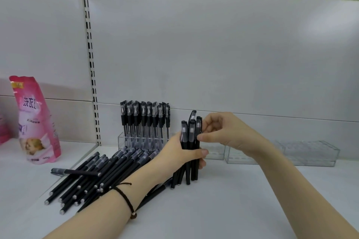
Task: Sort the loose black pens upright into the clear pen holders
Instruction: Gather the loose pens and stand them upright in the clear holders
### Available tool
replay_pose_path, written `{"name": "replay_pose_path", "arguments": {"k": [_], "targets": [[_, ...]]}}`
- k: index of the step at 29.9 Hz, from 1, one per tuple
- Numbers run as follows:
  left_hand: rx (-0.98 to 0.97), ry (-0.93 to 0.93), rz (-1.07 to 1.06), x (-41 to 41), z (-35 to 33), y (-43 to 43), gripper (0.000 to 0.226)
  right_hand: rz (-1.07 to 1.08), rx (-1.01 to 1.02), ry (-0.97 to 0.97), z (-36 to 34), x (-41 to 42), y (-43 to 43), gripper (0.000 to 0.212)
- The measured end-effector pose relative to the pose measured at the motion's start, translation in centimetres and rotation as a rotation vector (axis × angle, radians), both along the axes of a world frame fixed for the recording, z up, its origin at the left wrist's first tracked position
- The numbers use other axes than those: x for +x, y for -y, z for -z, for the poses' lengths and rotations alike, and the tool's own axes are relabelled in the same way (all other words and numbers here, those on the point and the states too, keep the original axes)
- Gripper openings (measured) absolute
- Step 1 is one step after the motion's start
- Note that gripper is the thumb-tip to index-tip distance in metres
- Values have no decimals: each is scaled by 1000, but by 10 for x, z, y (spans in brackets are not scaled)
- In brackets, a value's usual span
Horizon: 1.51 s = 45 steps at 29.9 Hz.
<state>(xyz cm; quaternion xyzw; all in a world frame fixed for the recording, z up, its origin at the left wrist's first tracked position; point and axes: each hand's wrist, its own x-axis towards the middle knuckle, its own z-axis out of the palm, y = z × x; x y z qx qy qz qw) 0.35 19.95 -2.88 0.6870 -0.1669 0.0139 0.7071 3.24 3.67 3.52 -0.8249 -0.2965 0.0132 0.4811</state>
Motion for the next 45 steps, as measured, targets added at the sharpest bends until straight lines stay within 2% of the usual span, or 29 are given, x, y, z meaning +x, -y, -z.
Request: {"name": "replay_pose_path", "arguments": {"k": [7, 10, 16, 19, 22, 25, 32, 34, 37, 40, 45], "targets": [[10, -30, -89, -4, -1, -4, 16, 31, -145, -16, -3, -1, 7, 17], [-46, -19, -131, -6, -11, -3, 21, 17, -102, -10, -7, 0, 12, 16], [-60, 44, -198, -4, -36, 23, 21, 70, -199, 33, -10, 7, 45, 18], [-36, 51, -188, 3, -41, 56, 16, 86, -156, 83, -18, 13, 67, 14], [-206, -10, -190, 16, -40, 92, 7, 77, -57, 92, -23, 22, 86, 14], [-318, -41, -192, 28, -39, 113, 13, 90, 50, 53, -22, 34, 99, 18], [-261, -61, -252, 42, -24, 111, 11, 85, 283, -35, -16, 61, 101, 13], [-266, -109, -299, 43, -20, 105, 13, 98, 364, 25, -22, 66, 99, 9], [-280, -145, -437, 49, -20, 95, 13, 210, 381, 246, -26, 78, 97, 4], [-226, -115, -540, 55, -20, 88, 12, 233, 272, 375, -15, 86, 90, 3], [-156, -98, -574, 58, -15, 90, 15, 223, 110, 412, -1, 94, 83, 6]]}}
